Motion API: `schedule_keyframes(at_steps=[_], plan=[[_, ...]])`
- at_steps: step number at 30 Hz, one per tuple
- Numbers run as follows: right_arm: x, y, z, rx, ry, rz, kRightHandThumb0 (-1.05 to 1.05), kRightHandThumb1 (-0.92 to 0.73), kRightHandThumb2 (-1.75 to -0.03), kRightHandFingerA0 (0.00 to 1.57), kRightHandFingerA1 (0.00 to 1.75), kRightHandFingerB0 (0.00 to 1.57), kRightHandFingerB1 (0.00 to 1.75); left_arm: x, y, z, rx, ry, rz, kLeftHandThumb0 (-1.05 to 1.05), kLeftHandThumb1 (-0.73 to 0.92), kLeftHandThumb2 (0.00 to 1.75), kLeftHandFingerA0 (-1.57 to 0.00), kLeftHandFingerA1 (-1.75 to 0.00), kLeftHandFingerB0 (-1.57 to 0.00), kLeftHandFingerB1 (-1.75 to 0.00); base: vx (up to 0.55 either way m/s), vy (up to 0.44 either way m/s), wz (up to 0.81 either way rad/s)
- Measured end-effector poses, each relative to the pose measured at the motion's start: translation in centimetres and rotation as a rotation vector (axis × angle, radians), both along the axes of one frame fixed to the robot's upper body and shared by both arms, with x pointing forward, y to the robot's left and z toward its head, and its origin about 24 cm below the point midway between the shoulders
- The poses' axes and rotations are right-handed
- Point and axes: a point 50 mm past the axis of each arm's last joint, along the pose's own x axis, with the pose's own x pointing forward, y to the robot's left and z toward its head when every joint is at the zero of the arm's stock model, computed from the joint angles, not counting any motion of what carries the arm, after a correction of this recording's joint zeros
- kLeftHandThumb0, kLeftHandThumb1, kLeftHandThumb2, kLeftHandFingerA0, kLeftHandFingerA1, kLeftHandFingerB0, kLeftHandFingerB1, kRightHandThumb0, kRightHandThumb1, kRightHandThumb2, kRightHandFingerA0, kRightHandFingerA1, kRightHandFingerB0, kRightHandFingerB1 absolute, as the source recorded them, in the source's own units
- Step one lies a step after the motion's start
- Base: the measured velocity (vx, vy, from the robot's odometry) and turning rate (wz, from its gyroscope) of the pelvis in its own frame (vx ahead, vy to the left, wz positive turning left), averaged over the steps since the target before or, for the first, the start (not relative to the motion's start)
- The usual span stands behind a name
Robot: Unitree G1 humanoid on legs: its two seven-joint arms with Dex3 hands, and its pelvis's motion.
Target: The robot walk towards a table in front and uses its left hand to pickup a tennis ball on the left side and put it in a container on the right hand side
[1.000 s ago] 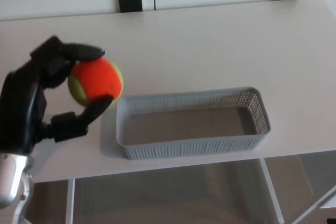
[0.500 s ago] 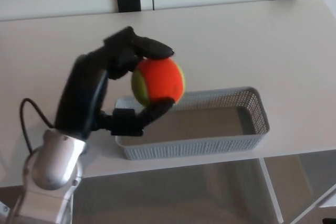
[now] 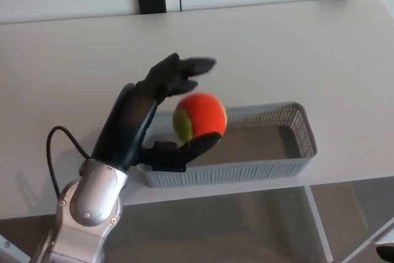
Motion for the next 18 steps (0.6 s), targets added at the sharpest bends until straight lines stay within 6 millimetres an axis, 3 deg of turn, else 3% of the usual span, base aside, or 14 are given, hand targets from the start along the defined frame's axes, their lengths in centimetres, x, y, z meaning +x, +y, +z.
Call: schedule_keyframes(at_steps=[18], plan=[[-0.1, 0.0, -0.1, -0.004, 0.018, 0.002, -0.08, -0.60, -0.57, 0.66, 0.62, 0.53, 0.49, -1.4, 0.3, 1.0, 0.128, 0.004, 0.045, -0.79, 0.46, 0.88, 0.00, -0.09, 0.00, -0.10, 0.00, 0.000, 0.00]])
